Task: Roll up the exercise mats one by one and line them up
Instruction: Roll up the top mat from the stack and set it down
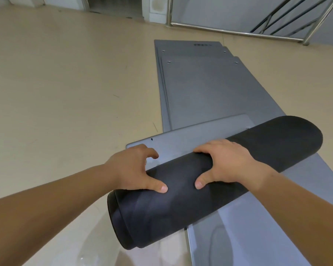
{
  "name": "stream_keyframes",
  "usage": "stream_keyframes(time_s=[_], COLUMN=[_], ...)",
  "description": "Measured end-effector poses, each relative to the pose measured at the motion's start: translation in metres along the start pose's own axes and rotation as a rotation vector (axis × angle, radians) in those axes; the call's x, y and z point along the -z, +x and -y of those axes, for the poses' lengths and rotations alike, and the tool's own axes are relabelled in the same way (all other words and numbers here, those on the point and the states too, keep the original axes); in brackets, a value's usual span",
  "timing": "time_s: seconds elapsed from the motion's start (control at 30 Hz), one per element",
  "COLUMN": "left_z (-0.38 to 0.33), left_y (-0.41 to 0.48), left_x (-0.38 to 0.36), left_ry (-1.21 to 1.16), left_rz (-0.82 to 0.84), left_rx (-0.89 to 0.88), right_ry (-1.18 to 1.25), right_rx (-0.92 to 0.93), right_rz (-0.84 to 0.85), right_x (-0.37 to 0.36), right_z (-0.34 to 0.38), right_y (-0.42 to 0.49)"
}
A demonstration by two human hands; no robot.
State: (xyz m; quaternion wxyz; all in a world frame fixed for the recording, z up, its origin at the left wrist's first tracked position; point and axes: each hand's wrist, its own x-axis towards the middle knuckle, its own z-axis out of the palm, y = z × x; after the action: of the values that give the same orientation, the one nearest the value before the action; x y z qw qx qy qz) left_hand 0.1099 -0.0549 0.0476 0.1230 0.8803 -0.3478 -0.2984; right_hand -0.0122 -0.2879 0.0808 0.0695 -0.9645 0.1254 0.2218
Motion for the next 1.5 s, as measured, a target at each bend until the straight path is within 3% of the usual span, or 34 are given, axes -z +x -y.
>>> stream_keyframes(time_s=[0.1,0.17,0.3,0.47,0.57,0.67,0.87,0.93,1.03,1.13,1.37,1.5], left_z=[-0.013,-0.019,-0.004,0.029,0.039,0.042,0.023,0.024,0.032,0.039,0.067,0.08], left_y=[-0.023,-0.036,-0.039,-0.011,0.006,0.015,0.008,0.004,0.001,-0.007,-0.018,-0.022], left_x=[-0.001,-0.017,-0.048,-0.039,-0.016,-0.004,-0.023,-0.04,-0.052,-0.052,-0.048,-0.034], left_ry=[0.278,0.409,0.467,0.384,0.32,0.255,0.077,-0.072,-0.416,-0.617,-0.764,-0.493], left_rz=[-0.199,-0.177,-0.036,-0.109,-0.059,0.005,0.097,0.126,0.188,0.176,0.103,-0.172], left_rx=[-0.125,-0.166,-0.036,-0.097,-0.115,-0.095,0.014,0.084,0.163,0.173,0.225,0.188], right_ry=[0.019,-0.019,-0.145,-0.135,-0.163,-0.003,0.524,0.664,1.169,1.337,1.042,0.877], right_rx=[-0.049,-0.075,-0.035,0.043,-0.073,-0.181,0.018,-0.071,-0.28,-0.23,-0.247,-0.18], right_rz=[-0.169,-0.297,-0.465,-0.405,-0.19,-0.2,-0.25,-0.349,-0.171,-0.119,-0.238,-0.327], right_x=[0.001,-0.002,-0.022,-0.037,-0.051,-0.063,-0.063,-0.064,-0.081,-0.095,-0.084,-0.068], right_z=[0.009,0.021,0.047,0.05,0.044,0.035,-0.005,-0.005,0.026,0.05,0.08,0.097], right_y=[0.014,0.022,0.034,0.024,0.016,0.012,0.01,0.008,0.005,0.008,0.04,0.059])
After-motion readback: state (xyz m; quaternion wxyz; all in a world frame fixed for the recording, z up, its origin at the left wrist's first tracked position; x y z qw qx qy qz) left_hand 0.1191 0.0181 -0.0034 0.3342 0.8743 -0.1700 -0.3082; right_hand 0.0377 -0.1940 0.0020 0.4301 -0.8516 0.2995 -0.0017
